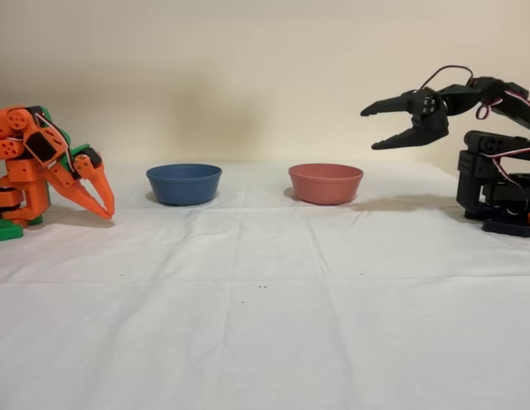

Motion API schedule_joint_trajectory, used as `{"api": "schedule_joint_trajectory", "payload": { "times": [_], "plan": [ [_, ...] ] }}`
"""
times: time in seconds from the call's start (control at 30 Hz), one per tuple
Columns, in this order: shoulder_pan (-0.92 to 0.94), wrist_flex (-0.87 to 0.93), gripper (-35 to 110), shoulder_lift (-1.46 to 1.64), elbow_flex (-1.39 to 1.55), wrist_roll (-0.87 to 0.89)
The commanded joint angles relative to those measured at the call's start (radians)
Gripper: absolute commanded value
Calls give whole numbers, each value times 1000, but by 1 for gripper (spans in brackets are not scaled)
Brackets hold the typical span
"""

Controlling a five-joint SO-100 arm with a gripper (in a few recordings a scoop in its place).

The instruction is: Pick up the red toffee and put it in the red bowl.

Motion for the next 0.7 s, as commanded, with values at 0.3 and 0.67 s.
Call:
{"api": "schedule_joint_trajectory", "payload": {
  "times": [0.3, 0.67],
  "plan": [
    [14, -259, 6, 6, 209, 155],
    [14, -420, 2, 8, 333, 227]
  ]
}}
